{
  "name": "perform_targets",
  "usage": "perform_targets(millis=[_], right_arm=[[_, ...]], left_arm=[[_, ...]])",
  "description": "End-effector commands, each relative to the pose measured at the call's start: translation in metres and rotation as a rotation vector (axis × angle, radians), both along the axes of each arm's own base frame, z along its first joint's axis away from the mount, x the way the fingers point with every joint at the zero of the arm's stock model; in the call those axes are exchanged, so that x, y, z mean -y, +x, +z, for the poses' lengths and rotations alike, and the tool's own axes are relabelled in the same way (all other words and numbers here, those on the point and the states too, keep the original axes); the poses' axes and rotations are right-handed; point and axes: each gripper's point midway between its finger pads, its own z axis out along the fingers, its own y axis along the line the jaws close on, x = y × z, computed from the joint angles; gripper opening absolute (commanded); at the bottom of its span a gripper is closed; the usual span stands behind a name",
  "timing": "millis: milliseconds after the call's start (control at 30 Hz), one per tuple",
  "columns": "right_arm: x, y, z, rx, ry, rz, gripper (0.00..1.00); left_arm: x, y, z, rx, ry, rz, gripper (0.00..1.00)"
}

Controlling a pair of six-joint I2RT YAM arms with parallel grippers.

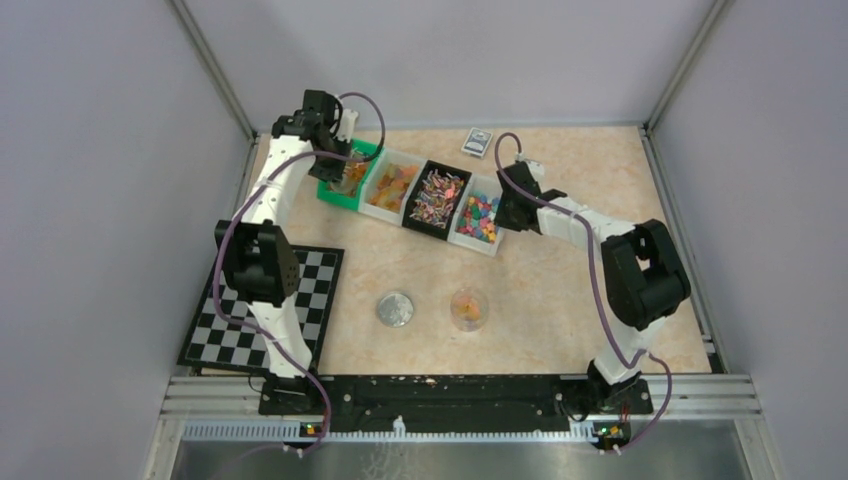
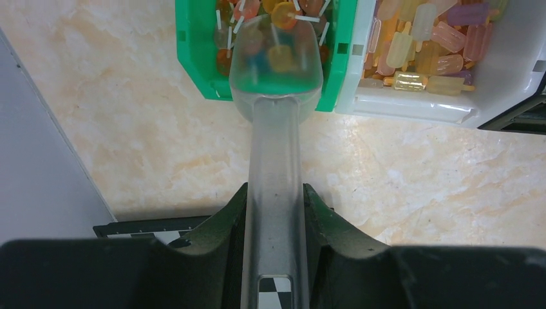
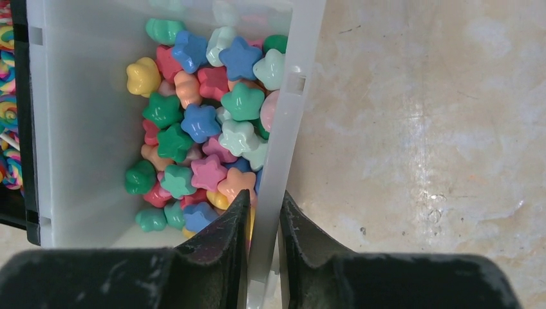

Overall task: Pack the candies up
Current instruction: Scoop the fake candies from the storage box.

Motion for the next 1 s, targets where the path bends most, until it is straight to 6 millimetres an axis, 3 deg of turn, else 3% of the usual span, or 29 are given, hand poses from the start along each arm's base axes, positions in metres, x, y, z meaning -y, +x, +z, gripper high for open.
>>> perform_targets(millis=[0,200,600,967], right_arm=[[-0.017,0.011,0.009,0.088,0.043,0.104,0.0],[-0.023,0.01,0.005,0.095,0.066,0.138,0.0],[-0.023,0.008,0.005,0.114,0.071,0.149,0.0],[-0.025,0.011,0.015,0.148,0.09,0.153,0.0]], left_arm=[[0.0,0.012,-0.016,0.03,0.001,-0.025,0.0],[0.003,0.004,-0.039,0.043,-0.022,-0.044,0.0],[0.001,-0.009,-0.06,0.073,-0.038,-0.072,0.0],[0.006,-0.006,-0.061,0.175,-0.064,-0.11,0.0]])
